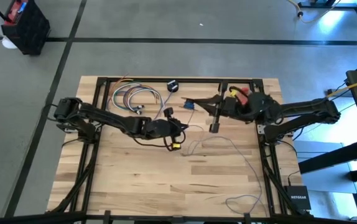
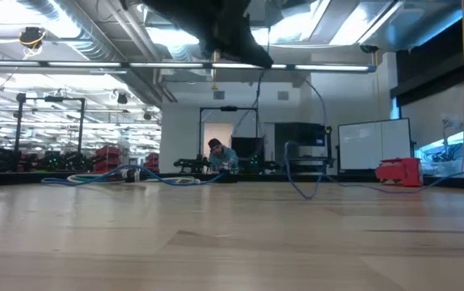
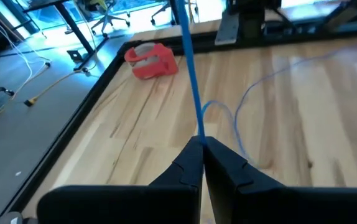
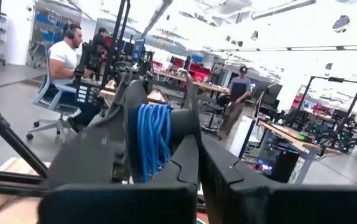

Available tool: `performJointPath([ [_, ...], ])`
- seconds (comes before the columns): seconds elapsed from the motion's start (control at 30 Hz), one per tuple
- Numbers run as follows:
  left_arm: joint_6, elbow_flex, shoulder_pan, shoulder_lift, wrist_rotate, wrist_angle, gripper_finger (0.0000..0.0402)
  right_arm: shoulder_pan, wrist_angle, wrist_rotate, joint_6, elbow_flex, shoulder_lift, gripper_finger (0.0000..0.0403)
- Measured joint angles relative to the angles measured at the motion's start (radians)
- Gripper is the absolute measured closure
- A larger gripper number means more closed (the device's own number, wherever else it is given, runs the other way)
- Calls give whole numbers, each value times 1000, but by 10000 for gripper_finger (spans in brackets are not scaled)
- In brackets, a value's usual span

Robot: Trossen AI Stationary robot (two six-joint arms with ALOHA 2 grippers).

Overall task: Coil cords
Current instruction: Coil the blue wire onto the black spool

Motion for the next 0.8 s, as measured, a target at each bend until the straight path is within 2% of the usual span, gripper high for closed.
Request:
performJointPath([
  [0.5,22,-2,19,37,-1,-118,396,0,-349,16,-74,427,5,398],
  [0.8,12,-2,19,38,31,-212,394,-1,-460,62,-102,555,6,398],
])
